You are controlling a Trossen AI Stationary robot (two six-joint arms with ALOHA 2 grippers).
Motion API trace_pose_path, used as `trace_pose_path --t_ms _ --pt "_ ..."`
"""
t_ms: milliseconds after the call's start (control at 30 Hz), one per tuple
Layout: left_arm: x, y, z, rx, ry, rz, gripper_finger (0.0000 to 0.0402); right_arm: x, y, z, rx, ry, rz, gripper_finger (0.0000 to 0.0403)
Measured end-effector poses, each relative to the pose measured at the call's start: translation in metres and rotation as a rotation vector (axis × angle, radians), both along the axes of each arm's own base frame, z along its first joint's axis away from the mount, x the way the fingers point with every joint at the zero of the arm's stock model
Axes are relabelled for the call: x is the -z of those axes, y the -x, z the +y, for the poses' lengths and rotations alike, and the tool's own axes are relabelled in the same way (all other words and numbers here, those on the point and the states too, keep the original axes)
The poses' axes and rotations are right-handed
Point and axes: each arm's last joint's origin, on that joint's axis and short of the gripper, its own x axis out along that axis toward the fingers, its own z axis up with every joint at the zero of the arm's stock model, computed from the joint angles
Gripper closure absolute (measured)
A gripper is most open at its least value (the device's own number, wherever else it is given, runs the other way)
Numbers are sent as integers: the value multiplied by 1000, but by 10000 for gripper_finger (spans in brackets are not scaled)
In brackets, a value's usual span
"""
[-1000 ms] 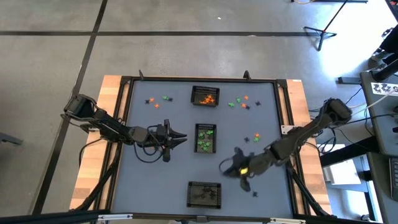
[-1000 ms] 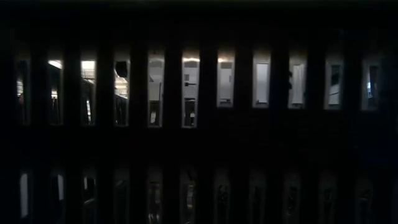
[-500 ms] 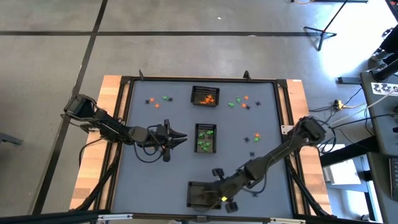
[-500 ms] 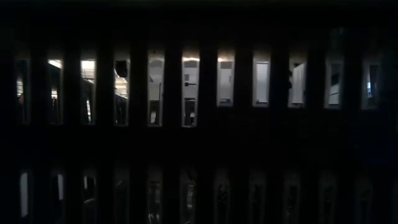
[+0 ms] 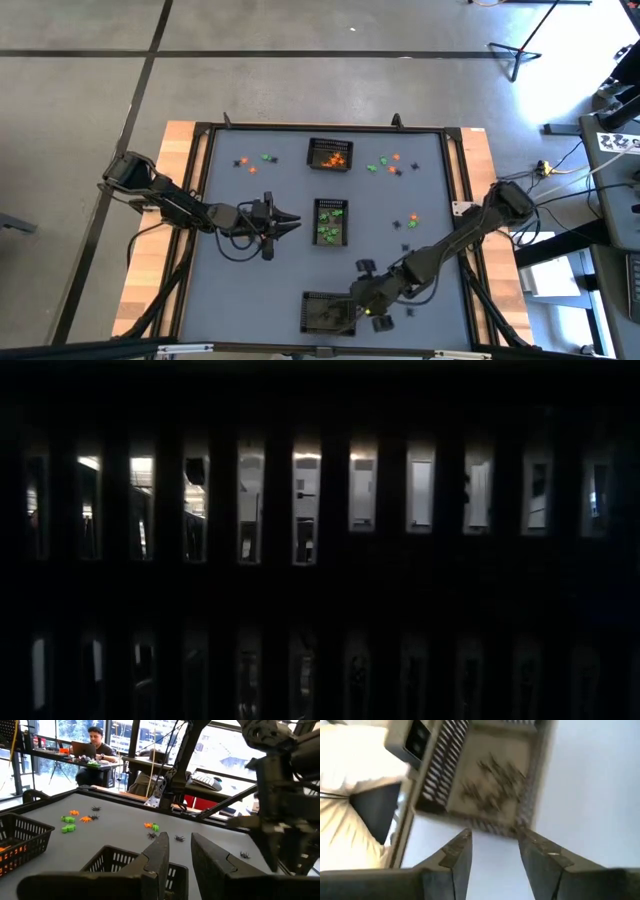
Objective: Sort Halloween decoration
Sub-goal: Put the black spider toy into the bottom black bin
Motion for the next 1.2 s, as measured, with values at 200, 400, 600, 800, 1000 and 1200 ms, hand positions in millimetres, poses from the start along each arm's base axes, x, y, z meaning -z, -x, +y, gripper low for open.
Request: trace_pose_path --t_ms 200,400,600,800,1000,1200 --pt "1 0 0 2 20 10 327 -7 40 9 67 60 171 254" --pt "2 0 -2 9 35 12 327 -3 82 32 124 105 316 255" --pt "2 0 -1 10 41 11 327 -2 107 51 164 88 348 255" --pt "2 0 -1 10 40 11 327 13 112 52 224 61 342 255" --pt "2 0 -1 10 40 11 327 48 119 44 225 -15 383 237" --pt "2 0 -1 10 40 11 327 68 127 29 311 5 434 198"
